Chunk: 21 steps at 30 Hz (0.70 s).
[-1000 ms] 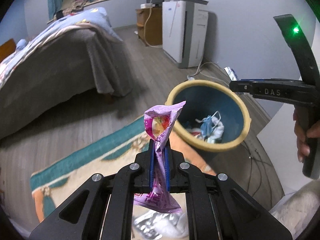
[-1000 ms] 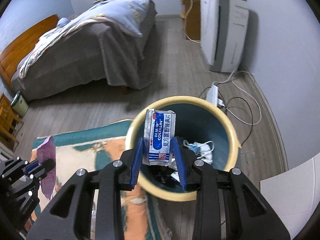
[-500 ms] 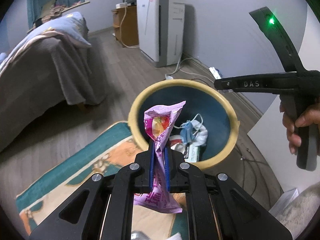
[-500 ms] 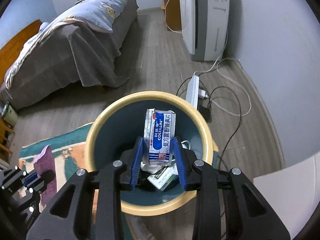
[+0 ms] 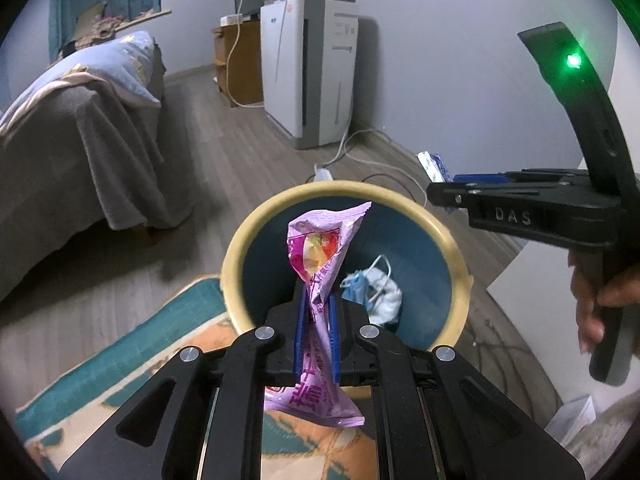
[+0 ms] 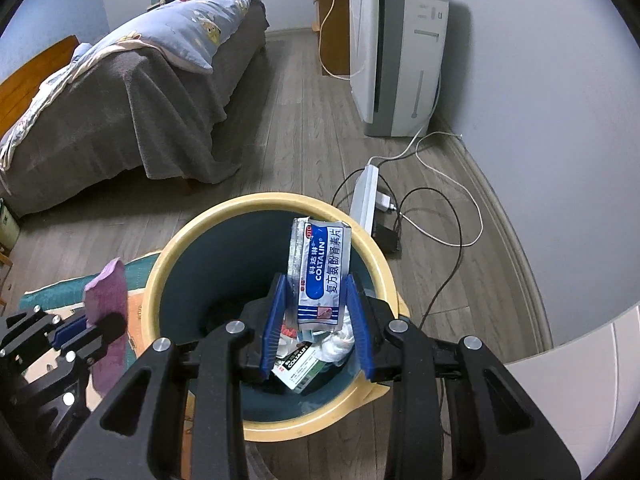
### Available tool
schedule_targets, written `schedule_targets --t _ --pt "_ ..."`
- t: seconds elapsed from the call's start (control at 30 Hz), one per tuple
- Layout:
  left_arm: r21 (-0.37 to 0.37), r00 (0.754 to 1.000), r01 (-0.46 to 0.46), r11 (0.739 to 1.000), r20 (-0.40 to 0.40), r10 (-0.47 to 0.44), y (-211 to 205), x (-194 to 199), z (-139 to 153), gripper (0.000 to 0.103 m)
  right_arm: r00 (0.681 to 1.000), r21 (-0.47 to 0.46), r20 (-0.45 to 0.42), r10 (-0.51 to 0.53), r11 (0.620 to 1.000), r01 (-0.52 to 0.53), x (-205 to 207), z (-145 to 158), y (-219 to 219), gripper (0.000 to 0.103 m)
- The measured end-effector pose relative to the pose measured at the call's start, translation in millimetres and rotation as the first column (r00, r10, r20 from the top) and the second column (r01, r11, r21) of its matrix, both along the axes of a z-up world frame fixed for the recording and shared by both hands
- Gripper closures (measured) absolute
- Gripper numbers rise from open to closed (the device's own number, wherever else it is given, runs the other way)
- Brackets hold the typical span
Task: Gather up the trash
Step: 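Lift the wrapper and box and carry them over the yellow bin, then open both tools to drop the wrapper and box into the bin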
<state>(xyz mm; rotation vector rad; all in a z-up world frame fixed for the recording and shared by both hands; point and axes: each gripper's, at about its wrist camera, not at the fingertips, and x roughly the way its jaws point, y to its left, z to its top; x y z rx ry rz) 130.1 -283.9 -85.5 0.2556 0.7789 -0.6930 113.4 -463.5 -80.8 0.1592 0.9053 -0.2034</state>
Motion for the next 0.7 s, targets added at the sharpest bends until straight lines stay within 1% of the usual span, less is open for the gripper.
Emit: schedule_targets --t 0.17,0.23,0.47,0.6,0.67,0.7 --pt "0.004 1.0 -0.005 1.0 0.028 0.005 -6 10 -9 0.093 1.0 -0.035 0.022 0.002 0.999 -0.001 0 -3 4 0.072" --pt "0.002 0.999 -0.013 1.0 0.05 0.012 -6 14 -10 0.09 0.999 -0.043 0.034 0.0 0.999 0.001 0 -5 4 0.072" --pt "-0.028 0.998 -0.013 1.0 0.068 0.015 -4 18 -9 0.087 0.996 -0.029 0.085 -0.004 1.0 0.006 0 -5 3 0.072" --pt "-0.018 1.0 -0.005 1.0 0.031 0.005 -3 19 -17 0.084 0.998 -0.006 0.06 -0.008 1.0 0.008 3 -10 2 0.072" --pt "-0.001 0.999 -0.001 1.0 0.037 0.001 -5 17 -20 0.083 0.999 0.014 0.046 -0.01 1.0 0.009 4 -14 1 0.072" --pt "0.006 0.999 -0.001 1.0 0.04 0.001 -5 17 -21 0.08 0.999 0.023 0.045 -0.007 1.0 0.006 4 -15 1 0.072"
